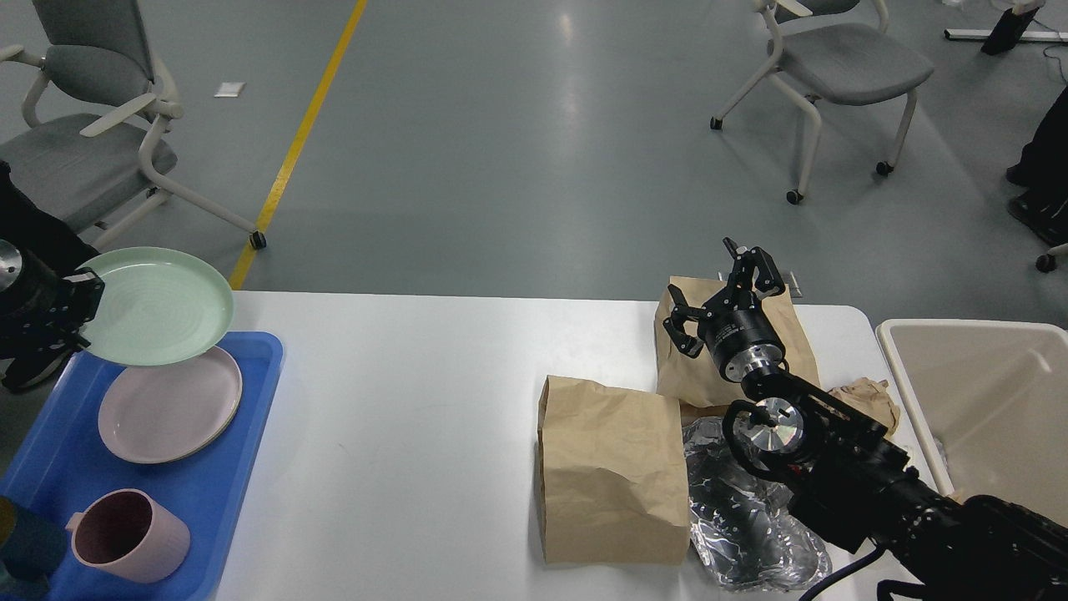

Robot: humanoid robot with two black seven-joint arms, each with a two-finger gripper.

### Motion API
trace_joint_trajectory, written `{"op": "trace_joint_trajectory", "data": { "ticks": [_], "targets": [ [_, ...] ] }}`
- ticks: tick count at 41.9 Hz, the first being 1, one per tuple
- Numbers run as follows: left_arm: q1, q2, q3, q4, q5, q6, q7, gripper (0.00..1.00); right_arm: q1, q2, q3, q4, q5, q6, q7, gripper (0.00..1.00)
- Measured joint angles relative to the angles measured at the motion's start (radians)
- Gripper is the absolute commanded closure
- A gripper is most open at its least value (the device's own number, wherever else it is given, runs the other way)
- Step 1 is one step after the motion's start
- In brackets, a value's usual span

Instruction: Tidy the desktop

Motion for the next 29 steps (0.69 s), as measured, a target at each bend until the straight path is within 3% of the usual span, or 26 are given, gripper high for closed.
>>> {"op": "trace_joint_trajectory", "data": {
  "ticks": [4, 7, 11, 16, 29],
  "targets": [
    [0.004, -0.020, 0.032, 0.000, -0.005, 0.000, -0.079, 0.99, 0.000, 0.000, 0.000, 0.000, 0.000, 0.000, 0.000, 0.00],
    [0.010, -0.040, 0.092, 0.000, -0.007, 0.000, -0.198, 0.99, 0.000, 0.000, 0.000, 0.000, 0.000, 0.000, 0.000, 0.00],
    [0.018, -0.050, 0.162, 0.000, -0.008, 0.001, -0.302, 0.99, 0.000, 0.000, 0.000, 0.000, 0.000, 0.000, 0.000, 0.00],
    [0.028, -0.055, 0.207, 0.000, -0.008, 0.001, -0.336, 0.99, 0.001, 0.000, 0.000, 0.000, 0.000, 0.000, 0.000, 0.00],
    [0.086, -0.035, 0.224, 0.003, -0.008, -0.024, -0.345, 0.97, 0.001, 0.000, 0.000, 0.000, 0.000, 0.000, 0.000, 0.00]
  ]
}}
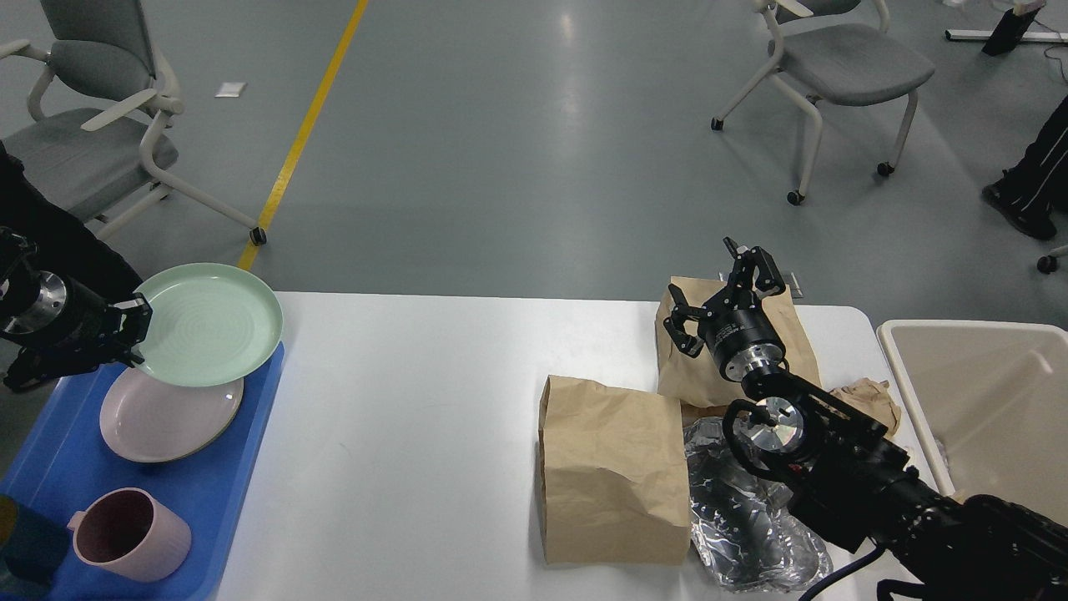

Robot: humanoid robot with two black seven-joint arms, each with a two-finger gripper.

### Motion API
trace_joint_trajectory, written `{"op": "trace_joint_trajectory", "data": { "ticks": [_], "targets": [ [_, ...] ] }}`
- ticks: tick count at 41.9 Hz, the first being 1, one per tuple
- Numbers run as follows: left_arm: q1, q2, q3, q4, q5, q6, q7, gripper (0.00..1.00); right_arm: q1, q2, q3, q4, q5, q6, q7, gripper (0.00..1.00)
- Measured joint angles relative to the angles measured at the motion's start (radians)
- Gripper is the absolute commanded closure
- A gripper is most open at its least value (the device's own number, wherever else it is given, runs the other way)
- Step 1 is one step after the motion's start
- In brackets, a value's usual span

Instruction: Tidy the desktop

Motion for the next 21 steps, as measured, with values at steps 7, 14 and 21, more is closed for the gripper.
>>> {"op": "trace_joint_trajectory", "data": {
  "ticks": [7, 14, 21],
  "targets": [
    [0.029, 0.029, 0.000, 0.002, -0.001, -0.003, 0.000, 0.96, 0.000, 0.000, 0.000, 0.000, 0.000, 0.000, 0.000, 0.00],
    [0.046, 0.080, 0.000, 0.006, -0.001, -0.003, 0.000, 0.95, -0.001, 0.000, 0.000, 0.000, 0.000, 0.000, 0.000, 0.00],
    [0.049, 0.104, -0.001, 0.013, -0.001, 0.002, 0.000, 0.92, -0.001, 0.000, 0.000, 0.000, 0.000, 0.000, 0.000, 0.00]
  ]
}}
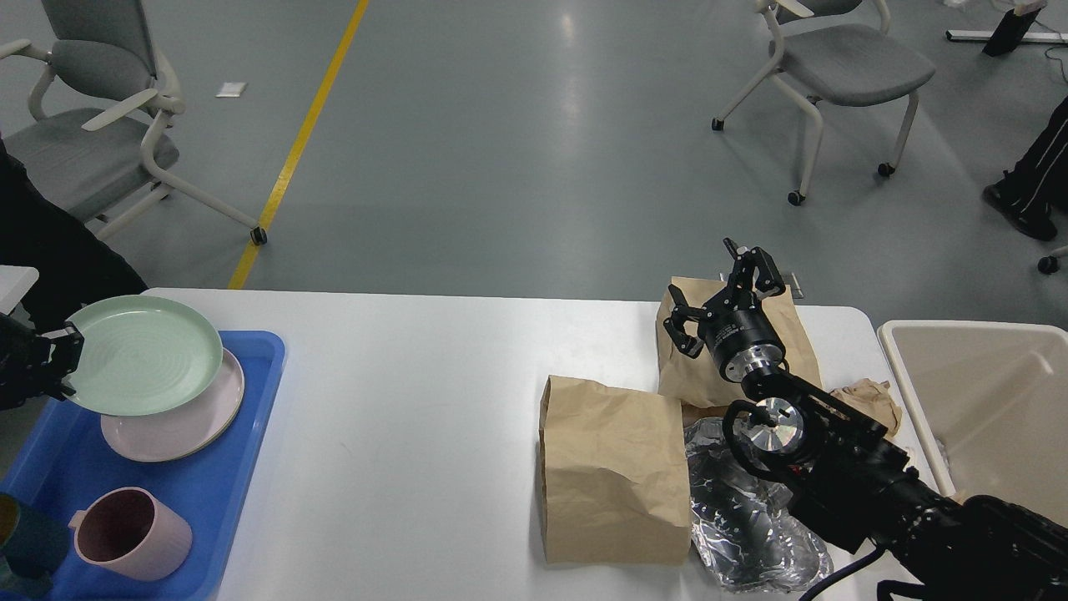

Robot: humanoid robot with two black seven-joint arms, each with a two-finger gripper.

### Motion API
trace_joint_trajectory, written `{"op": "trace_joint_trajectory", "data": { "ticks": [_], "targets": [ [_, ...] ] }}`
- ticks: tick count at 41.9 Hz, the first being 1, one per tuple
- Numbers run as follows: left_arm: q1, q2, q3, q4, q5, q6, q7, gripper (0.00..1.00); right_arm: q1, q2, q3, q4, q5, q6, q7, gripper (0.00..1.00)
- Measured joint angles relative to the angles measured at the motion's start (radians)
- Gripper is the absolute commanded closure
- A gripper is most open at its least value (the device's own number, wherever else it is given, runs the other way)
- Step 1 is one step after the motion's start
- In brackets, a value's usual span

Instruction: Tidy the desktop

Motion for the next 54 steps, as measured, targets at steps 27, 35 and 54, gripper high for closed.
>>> {"op": "trace_joint_trajectory", "data": {
  "ticks": [27, 35, 54],
  "targets": [
    [0.000, -0.011, -0.002, 0.001, 0.001, 0.041, 0.000, 0.29, 0.001, 0.000, 0.000, 0.000, 0.000, 0.000, 0.000, 0.00],
    [-0.053, 0.001, -0.032, -0.011, 0.001, 0.153, -0.001, 0.04, 0.001, 0.000, 0.000, 0.000, 0.000, 0.000, 0.000, 0.00],
    [-0.001, 0.145, -0.562, -0.008, -0.001, 0.227, -0.054, 0.04, 0.000, 0.000, 0.000, 0.000, 0.000, 0.000, 0.000, 0.00]
  ]
}}
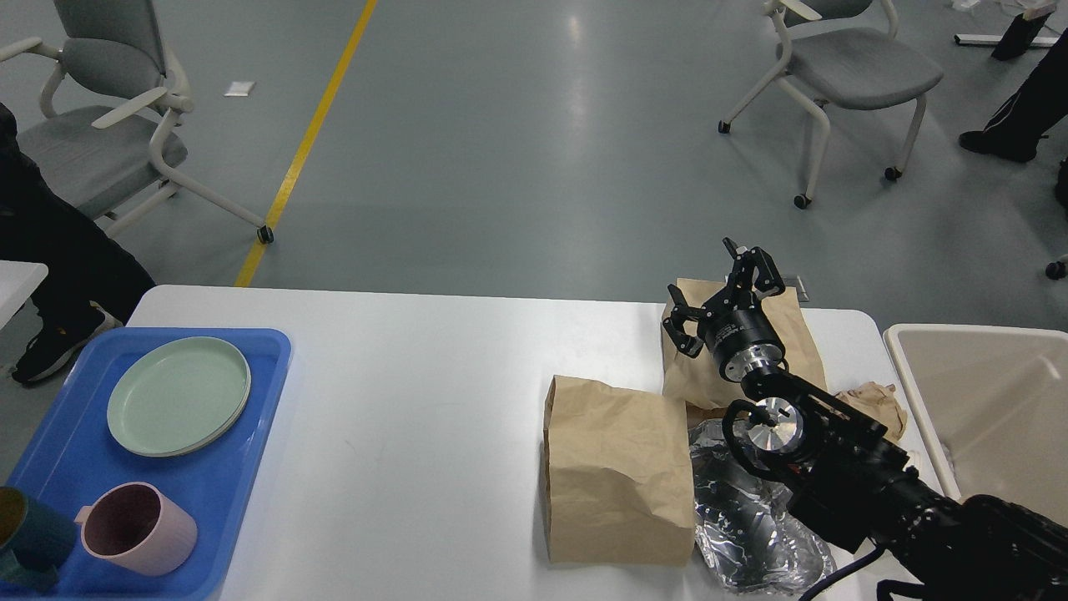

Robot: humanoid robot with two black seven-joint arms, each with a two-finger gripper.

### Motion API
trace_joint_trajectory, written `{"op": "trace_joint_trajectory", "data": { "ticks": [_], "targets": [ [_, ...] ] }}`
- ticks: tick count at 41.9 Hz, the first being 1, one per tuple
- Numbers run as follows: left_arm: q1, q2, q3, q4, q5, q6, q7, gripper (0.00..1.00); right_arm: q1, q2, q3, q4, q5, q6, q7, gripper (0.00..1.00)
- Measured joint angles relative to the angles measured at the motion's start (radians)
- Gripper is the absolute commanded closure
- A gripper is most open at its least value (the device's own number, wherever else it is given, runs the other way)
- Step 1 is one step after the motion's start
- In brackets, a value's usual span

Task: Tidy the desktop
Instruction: 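Withdraw the left gripper from the tray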

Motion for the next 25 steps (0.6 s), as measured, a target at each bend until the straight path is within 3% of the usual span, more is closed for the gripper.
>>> {"op": "trace_joint_trajectory", "data": {
  "ticks": [5, 12, 17, 25],
  "targets": [
    [0.131, -0.007, -0.316, 0.004, 0.001, 0.042, -0.007, 0.03, 0.000, 0.000, 0.000, 0.000, 0.000, 0.000, 0.000, 0.00],
    [0.234, -0.010, -0.610, 0.005, 0.001, 0.061, -0.007, 0.03, 0.000, 0.000, 0.000, 0.000, 0.000, 0.000, 0.000, 0.00],
    [0.276, -0.010, -0.772, 0.005, 0.000, 0.067, -0.007, 0.03, 0.000, 0.000, 0.000, 0.000, 0.000, 0.000, 0.000, 0.00],
    [0.283, -0.008, -0.914, 0.005, -0.001, 0.075, -0.008, 0.03, 0.000, 0.000, 0.000, 0.000, 0.000, 0.000, 0.000, 0.00]
  ]
}}
